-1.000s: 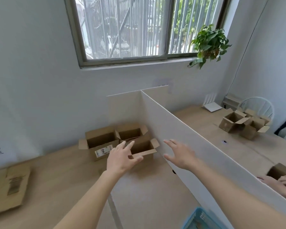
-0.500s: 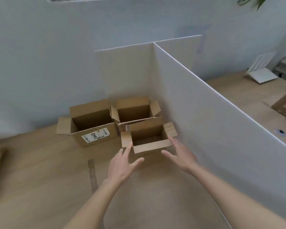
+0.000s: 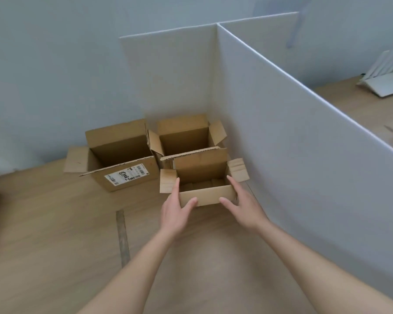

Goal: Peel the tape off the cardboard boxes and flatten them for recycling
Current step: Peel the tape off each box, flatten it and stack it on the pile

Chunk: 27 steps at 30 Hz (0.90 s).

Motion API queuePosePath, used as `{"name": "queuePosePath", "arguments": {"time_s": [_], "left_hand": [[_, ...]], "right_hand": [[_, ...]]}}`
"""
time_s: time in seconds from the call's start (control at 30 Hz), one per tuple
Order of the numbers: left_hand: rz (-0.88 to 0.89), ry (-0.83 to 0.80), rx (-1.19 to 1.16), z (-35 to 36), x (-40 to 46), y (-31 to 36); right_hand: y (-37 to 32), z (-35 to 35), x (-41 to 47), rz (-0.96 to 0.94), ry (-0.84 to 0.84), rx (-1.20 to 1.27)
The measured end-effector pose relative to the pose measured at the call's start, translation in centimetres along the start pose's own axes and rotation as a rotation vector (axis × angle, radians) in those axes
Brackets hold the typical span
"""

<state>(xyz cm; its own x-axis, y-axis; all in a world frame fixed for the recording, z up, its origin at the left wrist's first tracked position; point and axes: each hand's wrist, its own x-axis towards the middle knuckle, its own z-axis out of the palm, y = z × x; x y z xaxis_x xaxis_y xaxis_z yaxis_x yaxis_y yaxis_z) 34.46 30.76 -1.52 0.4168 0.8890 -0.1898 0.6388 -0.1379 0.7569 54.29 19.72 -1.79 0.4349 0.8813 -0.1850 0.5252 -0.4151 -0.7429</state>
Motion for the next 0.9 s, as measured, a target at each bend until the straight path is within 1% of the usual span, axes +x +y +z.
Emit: {"name": "queuePosePath", "arguments": {"time_s": [0.13, 0.33, 0.47, 0.57, 0.67, 0.77, 0.83, 0.9], "left_hand": [[0.063, 0.027, -0.090, -2.5, -2.7, 2.2], [0.204, 0.067, -0.213, -9.8, -9.3, 6.3], [0.320, 0.092, -0.120, -15.2, -15.4, 6.7], [0.377, 0.116, -0.082, -18.7, -20.1, 6.8], [0.416, 0.175, -0.050, -21.7, -24.7, 6.7], [0.429, 0.186, -0.021, -24.6, -28.8, 5.6], [0.433, 0.217, 0.016, -26.4, -31.1, 4.7], [0.446, 0.290, 0.057, -27.8, -33.2, 3.8]], "right_hand": [[-2.5, -1.2, -2.6, 0.001, 0.028, 0.011], [-9.1, -4.2, -8.0, -0.028, 0.093, 0.113], [-14.7, -6.3, -13.0, -0.069, 0.139, 0.178], [-19.2, -6.9, -17.8, -0.060, 0.160, 0.239], [-23.8, -6.8, -22.6, -0.062, 0.176, 0.356], [-27.4, -6.3, -27.0, -0.085, 0.211, 0.451], [-29.0, -5.8, -29.8, -0.115, 0.200, 0.443], [-30.2, -5.0, -32.1, -0.158, 0.184, 0.349]]}}
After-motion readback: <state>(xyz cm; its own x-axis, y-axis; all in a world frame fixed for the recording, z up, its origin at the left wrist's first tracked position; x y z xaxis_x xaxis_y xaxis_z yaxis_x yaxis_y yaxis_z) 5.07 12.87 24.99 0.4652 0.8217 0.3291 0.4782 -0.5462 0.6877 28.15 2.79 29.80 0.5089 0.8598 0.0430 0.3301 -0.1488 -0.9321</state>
